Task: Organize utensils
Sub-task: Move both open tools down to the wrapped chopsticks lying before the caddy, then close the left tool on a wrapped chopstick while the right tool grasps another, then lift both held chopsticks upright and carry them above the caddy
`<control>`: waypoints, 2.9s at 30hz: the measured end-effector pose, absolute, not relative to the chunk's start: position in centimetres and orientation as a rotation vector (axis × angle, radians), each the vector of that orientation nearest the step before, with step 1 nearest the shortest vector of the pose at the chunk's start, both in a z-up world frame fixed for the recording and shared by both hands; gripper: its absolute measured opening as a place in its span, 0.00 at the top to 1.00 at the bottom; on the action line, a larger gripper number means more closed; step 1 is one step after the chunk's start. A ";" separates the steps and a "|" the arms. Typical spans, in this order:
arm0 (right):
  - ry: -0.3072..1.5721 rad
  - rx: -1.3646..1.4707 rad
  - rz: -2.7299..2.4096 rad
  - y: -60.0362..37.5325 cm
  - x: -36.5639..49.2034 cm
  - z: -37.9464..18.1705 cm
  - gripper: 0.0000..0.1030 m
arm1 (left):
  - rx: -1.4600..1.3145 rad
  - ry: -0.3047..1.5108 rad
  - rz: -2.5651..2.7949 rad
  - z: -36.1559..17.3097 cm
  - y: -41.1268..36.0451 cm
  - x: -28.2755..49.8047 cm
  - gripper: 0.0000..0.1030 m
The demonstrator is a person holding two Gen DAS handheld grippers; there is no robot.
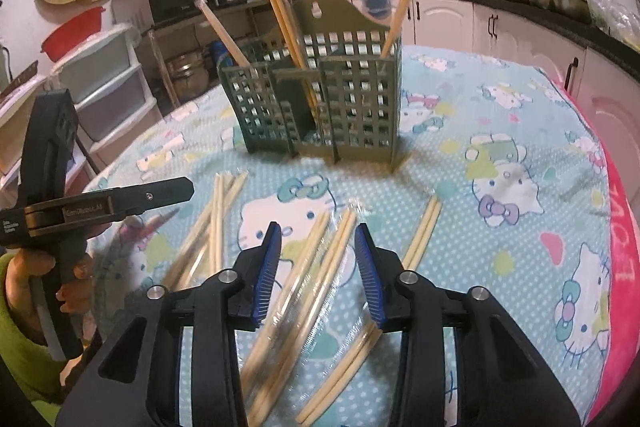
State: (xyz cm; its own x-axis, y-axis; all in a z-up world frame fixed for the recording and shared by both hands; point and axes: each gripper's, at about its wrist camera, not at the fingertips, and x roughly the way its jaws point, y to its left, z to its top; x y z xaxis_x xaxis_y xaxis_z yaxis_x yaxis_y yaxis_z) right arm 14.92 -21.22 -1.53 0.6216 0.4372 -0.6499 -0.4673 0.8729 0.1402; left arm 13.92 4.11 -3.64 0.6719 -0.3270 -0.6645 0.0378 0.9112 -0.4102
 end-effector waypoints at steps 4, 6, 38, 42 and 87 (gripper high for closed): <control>0.795 -0.047 0.495 -21.3 15.9 -2.8 0.74 | -0.385 0.839 -0.226 -4.5 3.7 14.4 0.57; 0.816 -0.043 0.492 -21.3 16.3 -3.3 0.75 | -0.394 0.851 -0.223 -5.0 3.7 14.8 0.58; 0.952 -0.023 0.483 -20.1 21.8 -5.0 0.82 | -0.506 0.853 -0.223 -4.9 6.5 18.3 0.94; 0.971 -0.019 0.484 -19.8 22.7 -5.0 0.82 | -0.502 0.825 -0.221 -4.1 6.9 17.9 0.94; 0.602 0.122 0.584 -20.9 20.0 7.0 0.94 | -0.396 0.597 -0.229 6.0 5.8 15.6 0.99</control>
